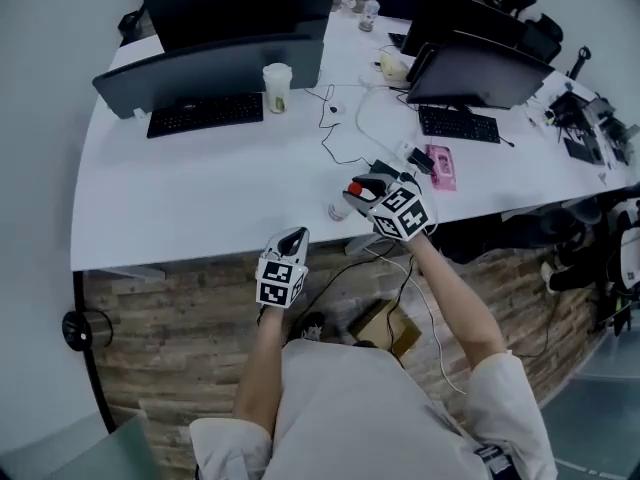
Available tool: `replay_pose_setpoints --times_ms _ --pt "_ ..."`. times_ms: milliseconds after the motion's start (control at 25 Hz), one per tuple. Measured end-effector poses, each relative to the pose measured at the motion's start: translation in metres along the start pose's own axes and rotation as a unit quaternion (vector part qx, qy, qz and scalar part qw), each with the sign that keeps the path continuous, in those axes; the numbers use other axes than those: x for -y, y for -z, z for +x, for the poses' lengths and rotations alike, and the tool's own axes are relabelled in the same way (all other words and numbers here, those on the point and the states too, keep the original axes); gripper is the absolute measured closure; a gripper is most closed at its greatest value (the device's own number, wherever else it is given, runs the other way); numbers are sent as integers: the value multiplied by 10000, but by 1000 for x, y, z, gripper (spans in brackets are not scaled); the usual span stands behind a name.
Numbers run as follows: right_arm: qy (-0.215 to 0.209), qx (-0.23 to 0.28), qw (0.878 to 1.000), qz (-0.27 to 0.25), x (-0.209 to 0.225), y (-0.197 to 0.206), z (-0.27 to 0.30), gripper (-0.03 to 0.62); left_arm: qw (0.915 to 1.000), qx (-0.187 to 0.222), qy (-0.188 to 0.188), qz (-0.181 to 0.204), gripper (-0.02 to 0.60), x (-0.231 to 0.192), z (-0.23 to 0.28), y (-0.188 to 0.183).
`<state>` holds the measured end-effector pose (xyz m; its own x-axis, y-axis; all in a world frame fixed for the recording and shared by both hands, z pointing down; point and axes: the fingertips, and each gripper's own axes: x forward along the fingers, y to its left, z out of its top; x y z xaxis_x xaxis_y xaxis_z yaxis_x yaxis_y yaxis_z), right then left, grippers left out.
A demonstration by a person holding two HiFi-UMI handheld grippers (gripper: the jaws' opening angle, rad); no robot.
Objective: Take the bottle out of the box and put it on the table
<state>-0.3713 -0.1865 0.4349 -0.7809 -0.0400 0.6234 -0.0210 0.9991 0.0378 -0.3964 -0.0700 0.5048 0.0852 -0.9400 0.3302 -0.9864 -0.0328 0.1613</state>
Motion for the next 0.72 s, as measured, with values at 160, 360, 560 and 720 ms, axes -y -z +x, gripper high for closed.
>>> replay_pose_setpoints --times_ms 160,360,560,720 --pt "-198 -92 9997 -143 -15 -24 36 413 9991 -19 -390 -185 569 -33 -32 14" --pt "-197 -64 9997 -160 -24 -44 61 413 9969 85 -696 -354 569 -51 -54 22" --pt "-315 -119 9986 -396 -45 -68 89 413 9946 100 -964 -361 569 -73 -80 24" --pt "-309 -215 9985 -403 -51 -70 103 414 9933 113 -1072 -404 569 -77 -92 27"
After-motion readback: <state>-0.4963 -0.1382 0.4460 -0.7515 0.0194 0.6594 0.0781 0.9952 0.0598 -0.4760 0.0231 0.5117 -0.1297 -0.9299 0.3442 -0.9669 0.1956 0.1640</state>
